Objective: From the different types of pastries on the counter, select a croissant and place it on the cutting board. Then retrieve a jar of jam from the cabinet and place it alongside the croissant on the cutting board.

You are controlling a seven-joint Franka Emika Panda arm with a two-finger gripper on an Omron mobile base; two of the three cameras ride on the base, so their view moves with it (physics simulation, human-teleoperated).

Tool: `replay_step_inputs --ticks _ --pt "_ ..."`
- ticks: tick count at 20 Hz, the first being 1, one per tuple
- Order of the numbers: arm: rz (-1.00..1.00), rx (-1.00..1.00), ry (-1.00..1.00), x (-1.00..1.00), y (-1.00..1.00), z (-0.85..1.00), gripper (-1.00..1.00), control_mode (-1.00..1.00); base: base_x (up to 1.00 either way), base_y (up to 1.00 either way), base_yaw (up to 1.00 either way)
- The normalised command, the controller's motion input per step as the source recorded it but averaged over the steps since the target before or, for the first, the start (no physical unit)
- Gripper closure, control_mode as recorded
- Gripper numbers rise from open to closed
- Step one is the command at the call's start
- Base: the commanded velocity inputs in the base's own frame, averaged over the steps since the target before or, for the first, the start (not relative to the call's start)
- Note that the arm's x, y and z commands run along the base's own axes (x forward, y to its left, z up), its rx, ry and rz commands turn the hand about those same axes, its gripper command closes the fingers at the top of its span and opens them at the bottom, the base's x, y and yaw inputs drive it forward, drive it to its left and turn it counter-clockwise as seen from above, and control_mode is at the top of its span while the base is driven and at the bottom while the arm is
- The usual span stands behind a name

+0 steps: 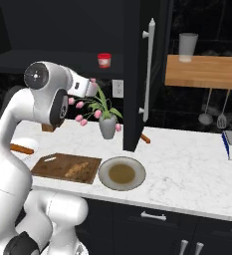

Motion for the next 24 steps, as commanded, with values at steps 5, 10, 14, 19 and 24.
replay_step_inputs --ticks 5,10,14,19,24 --pt "-0.14 -0.01 -0.24 -0.05 0.13 0.82 -1.00 -1.00 0.00 0.00 0.00" --pt "-0.06 -0.16 -0.21 -0.02 0.38 0.06 -1.00 -1.00 0.00 0.00 0.00" --pt "-0.15 -0.11 0.01 0.28 -0.39 -0.07 -1.00 -1.00 0.00 0.00 0.00" --pt "-0.29 -0.01 0.01 0.30 -0.72 0.43 -1.00 -1.00 0.00 0.00 0.00" --pt "-0.26 0.01 0.00 0.03 0.79 0.02 -1.00 -1.00 0.00 0.00 0.00"
